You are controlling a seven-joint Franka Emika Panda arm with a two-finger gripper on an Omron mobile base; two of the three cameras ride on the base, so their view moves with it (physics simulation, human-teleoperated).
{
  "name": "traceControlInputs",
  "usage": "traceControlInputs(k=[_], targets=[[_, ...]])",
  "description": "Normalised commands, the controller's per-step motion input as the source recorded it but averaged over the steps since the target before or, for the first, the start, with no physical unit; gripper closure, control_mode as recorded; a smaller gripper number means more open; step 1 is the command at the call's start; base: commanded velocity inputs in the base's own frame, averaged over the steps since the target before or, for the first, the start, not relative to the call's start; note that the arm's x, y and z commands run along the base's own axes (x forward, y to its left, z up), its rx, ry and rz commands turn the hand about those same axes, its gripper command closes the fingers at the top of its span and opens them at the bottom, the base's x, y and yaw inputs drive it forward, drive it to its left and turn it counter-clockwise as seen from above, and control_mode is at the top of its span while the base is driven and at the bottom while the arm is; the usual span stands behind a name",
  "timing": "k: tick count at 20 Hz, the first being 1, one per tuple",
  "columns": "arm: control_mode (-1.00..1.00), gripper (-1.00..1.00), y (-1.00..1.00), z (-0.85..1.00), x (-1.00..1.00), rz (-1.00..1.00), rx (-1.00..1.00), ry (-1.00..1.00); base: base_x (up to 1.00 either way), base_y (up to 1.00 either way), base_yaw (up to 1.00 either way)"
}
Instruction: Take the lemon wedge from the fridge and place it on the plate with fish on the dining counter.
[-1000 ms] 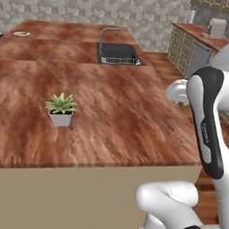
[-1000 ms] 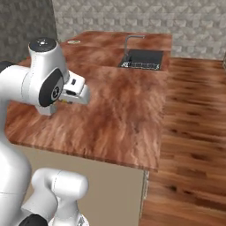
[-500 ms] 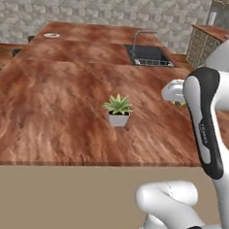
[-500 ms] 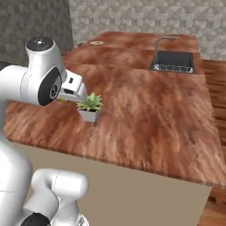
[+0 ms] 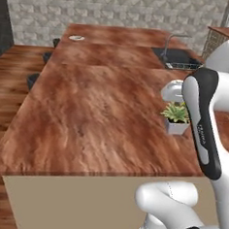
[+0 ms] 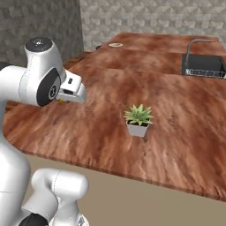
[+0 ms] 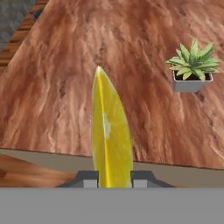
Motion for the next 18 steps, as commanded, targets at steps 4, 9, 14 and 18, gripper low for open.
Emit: traceControlInputs(k=[4, 9, 14, 18], targets=[[1.0, 1.0, 0.0, 0.0, 0.0, 0.0, 0.0, 0.0, 0.59, 1.0, 0.0], [1.0, 1.0, 0.0, 0.0, 0.0, 0.0, 0.0, 0.0, 0.25, 1.0, 0.01], [1.0, 1.0, 0.0, 0.0, 0.0, 0.0, 0.0, 0.0, 0.07, 1.0, 0.02], [1.0, 1.0, 0.0, 0.0, 0.0, 0.0, 0.0, 0.0, 0.09, 1.0, 0.01]])
